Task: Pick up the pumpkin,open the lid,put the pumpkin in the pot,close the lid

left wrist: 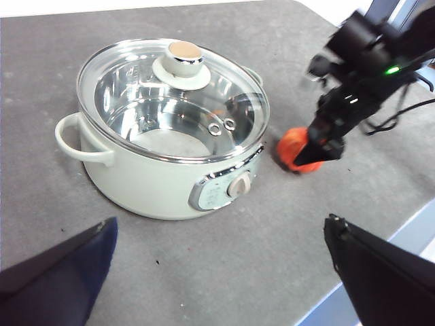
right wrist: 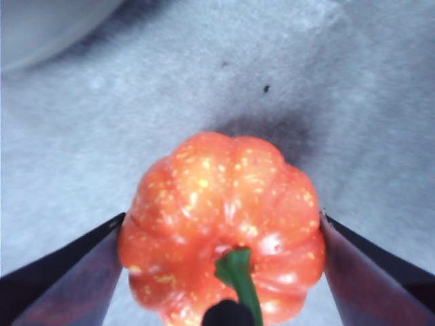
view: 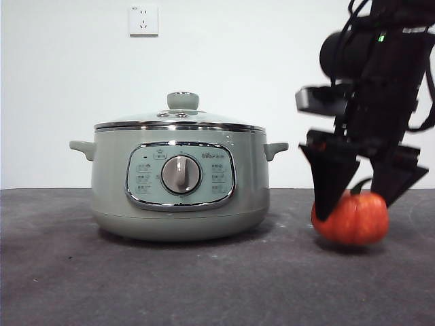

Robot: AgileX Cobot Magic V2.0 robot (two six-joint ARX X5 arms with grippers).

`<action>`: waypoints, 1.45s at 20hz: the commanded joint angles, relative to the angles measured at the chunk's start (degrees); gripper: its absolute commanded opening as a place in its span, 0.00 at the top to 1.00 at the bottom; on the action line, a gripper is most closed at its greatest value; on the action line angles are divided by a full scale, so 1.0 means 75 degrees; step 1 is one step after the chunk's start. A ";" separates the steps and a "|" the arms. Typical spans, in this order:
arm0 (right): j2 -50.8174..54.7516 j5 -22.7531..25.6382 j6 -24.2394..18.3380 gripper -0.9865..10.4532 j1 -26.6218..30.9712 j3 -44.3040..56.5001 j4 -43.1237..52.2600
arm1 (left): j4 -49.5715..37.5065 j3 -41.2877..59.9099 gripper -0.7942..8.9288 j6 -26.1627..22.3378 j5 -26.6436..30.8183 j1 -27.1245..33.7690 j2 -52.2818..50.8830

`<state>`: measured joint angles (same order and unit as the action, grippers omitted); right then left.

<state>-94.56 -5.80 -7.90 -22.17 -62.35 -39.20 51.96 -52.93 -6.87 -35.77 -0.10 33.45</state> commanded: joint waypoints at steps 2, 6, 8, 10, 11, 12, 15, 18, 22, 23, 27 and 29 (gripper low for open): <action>0.1070 0.0000 0.0137 0.92 -0.0017 -0.0012 -0.0166 | -0.0463 -0.0017 0.14 0.0105 -0.0050 -0.0003 0.0344; 0.2632 0.0000 0.0335 0.92 -0.0017 -0.0012 -0.0478 | -0.1274 -0.0329 0.14 0.0163 -0.0015 -0.0428 0.1157; 0.3334 -0.0003 0.0347 0.92 -0.0020 -0.0012 -0.0595 | -0.1717 -0.0597 0.14 0.0184 0.0254 -0.0790 0.1751; 0.3993 -0.0009 0.0408 0.92 -0.0020 -0.0012 -0.0726 | -0.2267 -0.0898 0.14 0.0184 0.0612 -0.1279 0.2498; 0.4261 -0.0012 0.0420 0.92 -0.0017 -0.0012 -0.0784 | -0.2544 -0.1061 0.14 0.0184 0.0778 -0.1510 0.2891; 0.4508 -0.0012 0.0449 0.92 -0.0020 -0.0012 -0.0845 | -0.2821 -0.1221 0.14 0.0184 0.0956 -0.1725 0.3296; 0.5082 -0.0035 0.0493 0.92 -0.0020 -0.0012 -0.0962 | -0.3284 -0.1888 0.14 0.0178 0.1364 -0.2288 0.4607; 0.5458 -0.0035 0.0589 0.92 -0.0020 -0.0012 -0.1113 | -0.3459 -0.2678 0.14 0.0082 0.1877 -0.2786 0.5866; 0.5738 -0.0038 0.0624 0.92 -0.0020 -0.0012 -0.1192 | -0.4092 -0.3302 0.14 0.0079 0.2582 -0.3203 0.7155; 0.5782 -0.0038 0.0653 0.92 -0.0020 -0.0012 -0.1195 | -0.4176 -0.3404 0.14 0.0079 0.2678 -0.3252 0.7414; 0.5834 -0.0038 0.0673 0.92 -0.0020 -0.0012 -0.1221 | -0.4348 -0.3465 0.14 0.0079 0.2824 -0.3296 0.8072; 0.5831 -0.0035 0.0673 0.92 -0.0020 -0.0012 -0.1218 | -0.4459 -0.3465 0.14 0.0082 0.2935 -0.3299 0.8268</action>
<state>-50.98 -5.98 -3.57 -22.17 -62.37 -48.45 19.18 -78.85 -5.98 -13.82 -24.67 95.20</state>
